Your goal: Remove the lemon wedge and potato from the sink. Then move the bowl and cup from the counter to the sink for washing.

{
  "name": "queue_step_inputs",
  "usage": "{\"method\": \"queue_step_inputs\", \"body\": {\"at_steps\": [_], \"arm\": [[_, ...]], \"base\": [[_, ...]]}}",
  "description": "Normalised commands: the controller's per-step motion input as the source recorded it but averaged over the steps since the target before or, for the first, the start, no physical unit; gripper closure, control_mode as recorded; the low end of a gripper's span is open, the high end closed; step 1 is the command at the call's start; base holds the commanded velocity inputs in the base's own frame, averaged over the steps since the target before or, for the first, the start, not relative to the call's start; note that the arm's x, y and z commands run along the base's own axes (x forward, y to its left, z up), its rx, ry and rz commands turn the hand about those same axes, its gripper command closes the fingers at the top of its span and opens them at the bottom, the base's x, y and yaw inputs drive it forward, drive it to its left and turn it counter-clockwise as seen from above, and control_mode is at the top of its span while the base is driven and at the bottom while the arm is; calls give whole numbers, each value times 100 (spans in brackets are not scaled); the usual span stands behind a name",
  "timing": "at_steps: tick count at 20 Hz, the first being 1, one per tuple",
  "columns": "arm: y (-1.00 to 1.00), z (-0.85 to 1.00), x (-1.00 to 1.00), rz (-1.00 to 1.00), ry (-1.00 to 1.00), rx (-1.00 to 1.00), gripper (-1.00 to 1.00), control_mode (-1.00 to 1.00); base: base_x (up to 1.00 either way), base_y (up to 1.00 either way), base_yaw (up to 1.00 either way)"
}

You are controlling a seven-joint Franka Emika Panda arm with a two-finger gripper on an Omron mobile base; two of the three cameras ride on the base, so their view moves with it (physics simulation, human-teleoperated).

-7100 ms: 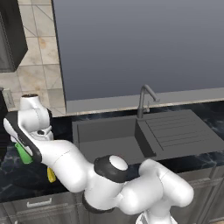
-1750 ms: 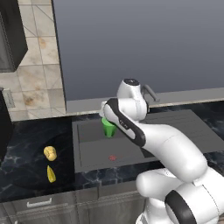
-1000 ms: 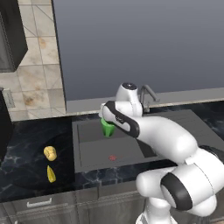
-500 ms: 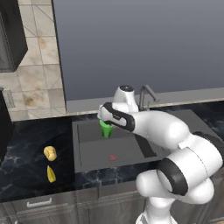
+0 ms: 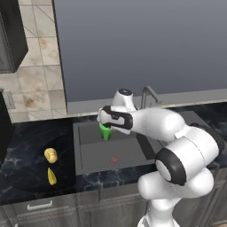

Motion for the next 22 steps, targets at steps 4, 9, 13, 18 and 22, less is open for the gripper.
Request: {"method": "queue_step_inputs", "body": {"at_steps": [4,9,13,18,22], "arm": [[5,-19,20,0,0,0,100,-100],[6,-18,17,0,0,0,100,-100],[8,-18,15,0,0,0,100,-100],[7,-17,14,0,0,0,100,-100],[6,-17,12,0,1,0,100,-100]], "base": [[0,0,0],[0,0,0],[0,0,0],[0,0,0],[0,0,0]]}}
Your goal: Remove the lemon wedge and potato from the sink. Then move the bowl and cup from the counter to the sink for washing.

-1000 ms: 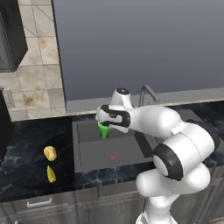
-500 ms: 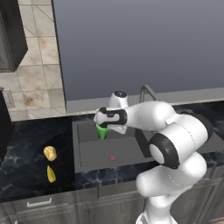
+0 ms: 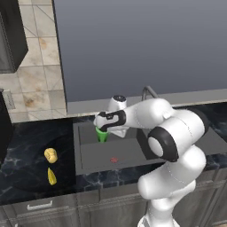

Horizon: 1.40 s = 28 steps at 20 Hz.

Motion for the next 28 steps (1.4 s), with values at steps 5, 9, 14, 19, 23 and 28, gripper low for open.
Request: {"method": "queue_step_inputs", "body": {"at_steps": [5,9,14,19,23,28], "arm": [[10,-18,8,0,0,0,100,-100],[10,-20,9,0,0,0,100,-100],[7,-17,8,0,0,0,100,-100],[5,-14,9,0,1,0,100,-100],[4,-13,7,0,0,0,100,-100],[4,-14,2,0,0,0,100,-100]], "base": [[0,0,0],[0,0,0],[0,0,0],[0,0,0],[0,0,0],[0,0,0]]}}
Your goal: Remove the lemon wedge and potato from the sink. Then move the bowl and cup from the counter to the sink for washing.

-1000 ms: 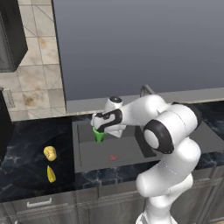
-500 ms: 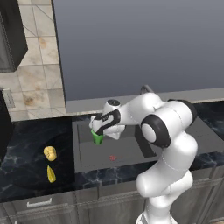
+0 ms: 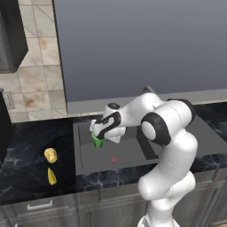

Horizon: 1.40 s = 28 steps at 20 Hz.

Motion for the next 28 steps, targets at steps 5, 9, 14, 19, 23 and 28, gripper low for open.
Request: {"method": "queue_step_inputs", "body": {"at_steps": [5,9,14,19,23,28], "arm": [[7,-14,2,0,0,0,100,-100],[7,-16,3,0,0,0,100,-100],[6,-18,5,0,0,0,100,-100],[4,-18,9,0,0,0,100,-100],[5,-23,11,0,1,0,100,-100],[2,-22,11,0,3,0,100,-100]], "base": [[0,0,0],[0,0,0],[0,0,0],[0,0,0],[0,0,0],[0,0,0]]}}
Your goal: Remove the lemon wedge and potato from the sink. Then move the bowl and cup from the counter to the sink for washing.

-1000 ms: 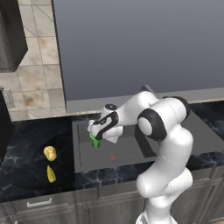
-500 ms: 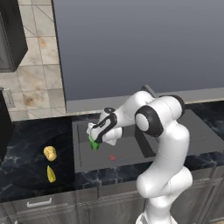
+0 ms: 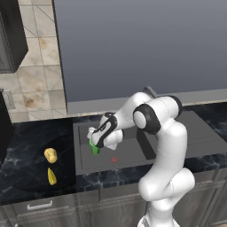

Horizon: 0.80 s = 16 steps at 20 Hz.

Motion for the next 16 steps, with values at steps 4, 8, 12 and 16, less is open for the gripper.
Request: {"method": "queue_step_inputs", "body": {"at_steps": [4,8,12,16], "arm": [[1,-19,11,0,1,0,100,-100],[5,-15,8,0,0,0,100,-100],[7,-15,6,0,0,0,100,-100],[8,-16,8,0,0,0,100,-100]], "base": [[0,0,0],[0,0,0],[0,0,0],[0,0,0]]}}
